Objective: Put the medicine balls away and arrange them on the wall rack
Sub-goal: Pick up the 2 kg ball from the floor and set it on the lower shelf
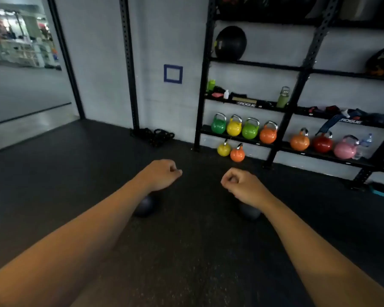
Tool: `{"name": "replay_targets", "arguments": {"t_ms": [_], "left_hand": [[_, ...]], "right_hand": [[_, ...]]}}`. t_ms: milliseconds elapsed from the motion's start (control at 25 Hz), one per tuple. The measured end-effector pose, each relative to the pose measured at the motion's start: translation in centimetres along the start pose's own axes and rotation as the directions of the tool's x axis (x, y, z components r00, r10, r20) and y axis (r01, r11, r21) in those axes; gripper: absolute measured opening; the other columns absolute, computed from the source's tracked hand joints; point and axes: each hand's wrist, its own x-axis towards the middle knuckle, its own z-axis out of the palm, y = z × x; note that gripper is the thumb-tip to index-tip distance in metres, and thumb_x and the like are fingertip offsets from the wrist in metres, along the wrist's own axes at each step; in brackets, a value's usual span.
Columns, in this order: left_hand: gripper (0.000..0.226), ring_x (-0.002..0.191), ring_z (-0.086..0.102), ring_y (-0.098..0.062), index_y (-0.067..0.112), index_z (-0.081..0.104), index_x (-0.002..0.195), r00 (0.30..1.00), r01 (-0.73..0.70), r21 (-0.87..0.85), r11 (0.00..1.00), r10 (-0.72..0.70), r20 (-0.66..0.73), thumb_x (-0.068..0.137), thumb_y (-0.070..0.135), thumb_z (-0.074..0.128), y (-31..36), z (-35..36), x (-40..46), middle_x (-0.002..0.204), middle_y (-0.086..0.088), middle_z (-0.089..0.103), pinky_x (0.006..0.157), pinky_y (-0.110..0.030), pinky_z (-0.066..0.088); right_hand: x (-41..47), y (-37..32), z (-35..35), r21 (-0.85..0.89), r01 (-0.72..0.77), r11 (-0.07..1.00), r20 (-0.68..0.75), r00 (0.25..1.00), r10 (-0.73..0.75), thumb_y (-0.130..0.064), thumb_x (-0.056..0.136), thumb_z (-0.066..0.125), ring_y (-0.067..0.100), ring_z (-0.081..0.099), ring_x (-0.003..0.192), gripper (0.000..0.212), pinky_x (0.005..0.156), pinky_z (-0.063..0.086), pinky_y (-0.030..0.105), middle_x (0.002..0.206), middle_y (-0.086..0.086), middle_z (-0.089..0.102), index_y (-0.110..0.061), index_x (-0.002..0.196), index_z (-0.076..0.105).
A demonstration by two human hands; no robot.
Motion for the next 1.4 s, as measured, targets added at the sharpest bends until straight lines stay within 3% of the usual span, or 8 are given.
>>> {"name": "replay_targets", "arguments": {"t_ms": [160, 440, 560, 680, 880, 1040, 1200, 1400], "left_hand": [[0.018, 0.100, 0.066, -0.019, 0.021, 0.069, 0.106, 0.984, 0.063, 0.127, 0.990, -0.082, 0.155, 0.108, 0.031, 0.053, -7.0, 4.6, 2.6, 0.106, 0.002, 0.068, 0.091, -0.039, 0.052], [0.025, 0.106, 0.065, -0.024, 0.018, 0.071, 0.116, 0.888, 0.331, 0.078, 0.940, -0.339, 0.311, 0.108, 0.031, 0.051, -21.9, 11.4, 7.8, 0.110, -0.002, 0.068, 0.096, -0.042, 0.052], [0.032, 0.112, 0.067, -0.028, 0.011, 0.069, 0.126, 0.814, 0.465, 0.034, 0.885, -0.442, 0.375, 0.109, 0.029, 0.049, -26.7, 13.1, 10.3, 0.117, -0.011, 0.071, 0.100, -0.044, 0.052], [0.041, 0.132, 0.062, -0.032, 0.011, 0.059, 0.147, 0.730, 0.612, -0.016, 0.791, -0.556, 0.397, 0.110, 0.028, 0.050, -30.3, 14.5, 13.0, 0.143, -0.016, 0.065, 0.112, -0.046, 0.048], [0.041, 0.136, 0.060, -0.030, 0.012, 0.062, 0.144, 0.529, 0.793, -0.019, 0.609, -0.673, 0.517, 0.110, 0.031, 0.052, -34.3, 16.4, 17.4, 0.148, -0.014, 0.063, 0.112, -0.042, 0.046], [0.039, 0.139, 0.058, -0.030, 0.012, 0.062, 0.144, 0.414, 0.900, -0.084, 0.428, -0.777, 0.474, 0.111, 0.029, 0.051, -36.3, 15.7, 24.1, 0.151, -0.014, 0.062, 0.117, -0.042, 0.046], [0.036, 0.137, 0.058, -0.031, 0.012, 0.064, 0.141, 0.372, 0.927, -0.212, 0.309, -0.830, 0.417, 0.110, 0.025, 0.053, -37.9, 14.0, 32.6, 0.148, -0.015, 0.062, 0.114, -0.042, 0.044], [0.037, 0.137, 0.059, -0.030, 0.014, 0.065, 0.141, 0.399, 0.915, -0.258, 0.311, -0.798, 0.451, 0.110, 0.029, 0.051, -43.3, 12.5, 42.9, 0.148, -0.013, 0.064, 0.113, -0.040, 0.044]], "right_hand": [[5.8, 3.3, 6.4, -0.300, -0.013, 0.954, 0.152, 0.986, 0.061, -0.029, 0.099, 0.060, 0.014, 0.068, 0.081, 0.005, 0.068, 0.053, 0.034, 0.092, -0.003, 0.069, -0.029, 0.101, 0.065], [18.5, 9.5, 20.1, -0.515, 0.014, 0.857, 0.395, 0.892, 0.222, -0.034, 0.104, 0.054, 0.022, 0.067, 0.094, 0.022, 0.082, 0.055, 0.038, 0.105, 0.005, 0.070, -0.019, 0.111, 0.069], [24.5, 10.7, 24.9, -0.577, 0.052, 0.815, 0.492, 0.818, 0.296, -0.037, 0.105, 0.052, 0.019, 0.065, 0.091, 0.027, 0.077, 0.051, 0.035, 0.106, 0.005, 0.069, -0.021, 0.119, 0.068], [31.3, 12.6, 28.1, -0.620, 0.120, 0.775, 0.562, 0.758, 0.332, -0.038, 0.106, 0.048, 0.014, 0.060, 0.080, 0.030, 0.069, 0.046, 0.032, 0.098, 0.001, 0.066, -0.022, 0.122, 0.069], [41.5, 16.2, 31.8, -0.652, 0.231, 0.722, 0.673, 0.615, 0.411, -0.036, 0.106, 0.049, 0.018, 0.062, 0.086, 0.031, 0.076, 0.051, 0.035, 0.104, 0.005, 0.069, -0.018, 0.118, 0.071], [51.8, 17.8, 34.0, -0.611, 0.255, 0.750, 0.727, 0.556, 0.403, -0.032, 0.104, 0.051, 0.014, 0.060, 0.084, 0.023, 0.071, 0.047, 0.032, 0.104, 0.003, 0.067, -0.021, 0.111, 0.070], [64.2, 16.4, 36.3, -0.572, 0.300, 0.763, 0.765, 0.531, 0.365, -0.033, 0.103, 0.051, 0.013, 0.062, 0.084, 0.018, 0.068, 0.049, 0.032, 0.097, -0.001, 0.066, -0.029, 0.095, 0.067], [77.0, 13.2, 41.7, -0.593, 0.380, 0.710, 0.769, 0.528, 0.360, -0.036, 0.103, 0.049, 0.020, 0.064, 0.088, 0.025, 0.080, 0.053, 0.037, 0.101, 0.002, 0.067, -0.022, 0.101, 0.070]]}}
